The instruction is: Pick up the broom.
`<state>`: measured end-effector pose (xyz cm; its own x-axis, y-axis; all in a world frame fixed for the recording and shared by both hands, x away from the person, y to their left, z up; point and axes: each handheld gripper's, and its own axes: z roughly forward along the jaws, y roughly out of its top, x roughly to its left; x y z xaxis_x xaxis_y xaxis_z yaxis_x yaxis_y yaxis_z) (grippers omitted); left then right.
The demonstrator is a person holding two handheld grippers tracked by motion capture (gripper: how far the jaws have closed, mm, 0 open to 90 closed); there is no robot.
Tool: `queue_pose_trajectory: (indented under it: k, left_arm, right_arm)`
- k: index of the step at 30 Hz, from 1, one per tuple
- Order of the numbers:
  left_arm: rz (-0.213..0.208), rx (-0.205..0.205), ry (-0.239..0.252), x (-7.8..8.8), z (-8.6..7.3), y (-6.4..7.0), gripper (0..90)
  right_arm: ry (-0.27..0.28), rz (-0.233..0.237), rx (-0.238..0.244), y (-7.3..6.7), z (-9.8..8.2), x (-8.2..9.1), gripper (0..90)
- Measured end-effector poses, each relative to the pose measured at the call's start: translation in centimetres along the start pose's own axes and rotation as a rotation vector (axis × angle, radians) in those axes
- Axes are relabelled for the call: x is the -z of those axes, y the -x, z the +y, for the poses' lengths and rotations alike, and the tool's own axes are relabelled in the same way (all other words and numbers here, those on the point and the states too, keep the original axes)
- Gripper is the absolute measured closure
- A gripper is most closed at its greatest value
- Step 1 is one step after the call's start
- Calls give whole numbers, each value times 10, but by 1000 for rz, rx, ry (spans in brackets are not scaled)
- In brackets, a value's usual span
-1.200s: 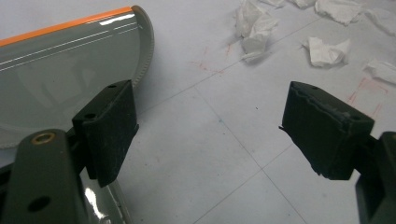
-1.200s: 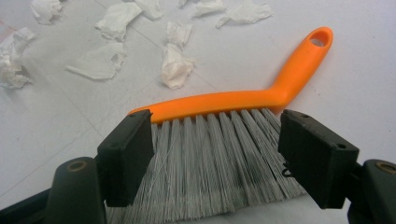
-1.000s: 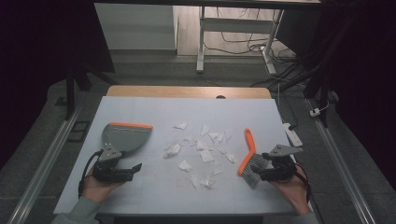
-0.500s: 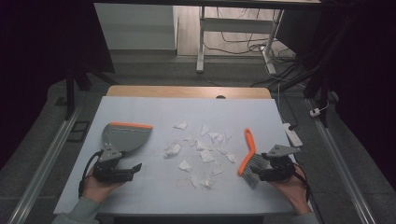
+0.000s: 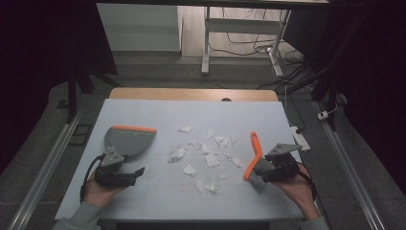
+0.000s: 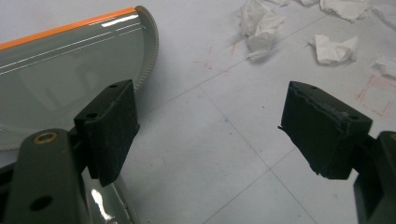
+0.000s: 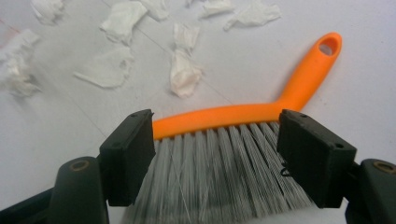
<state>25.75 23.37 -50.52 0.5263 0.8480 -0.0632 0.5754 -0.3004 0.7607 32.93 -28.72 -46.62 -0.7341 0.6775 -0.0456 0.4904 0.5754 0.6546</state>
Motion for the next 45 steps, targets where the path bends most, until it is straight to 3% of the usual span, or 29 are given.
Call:
queue_pose_trajectory:
  k: [9,12,17,23,25,29,32,38,45]
  left_arm:
    - [2,-18,-1,0,0,2,199]
    - [4,-25,-4,-1,0,2,201]
    - [4,-35,-6,-1,1,4,201]
    - [7,-37,-6,-1,0,3,201]
    - [7,-38,-4,-1,0,4,201]
    - [7,-40,-11,-2,0,4,200]
    - [8,-40,-11,-2,0,3,200]
    - [7,-47,-15,-3,0,4,199]
    - [9,-45,-16,-4,-1,4,196]
  right_arm:
    - [-43,-28,-39,5,29,-5,302]
    - [-65,-32,-84,9,40,-9,304]
    - [-91,-40,-111,15,52,-13,304]
    - [-161,-76,-159,27,64,-13,314]
    - [-177,-81,-166,28,66,-14,314]
    - [-302,-123,-207,37,70,-29,314]
    - [-353,-135,-234,42,71,-40,314]
    - [-409,-146,-258,50,72,-62,316]
    - [-445,-172,-292,56,66,-74,346]
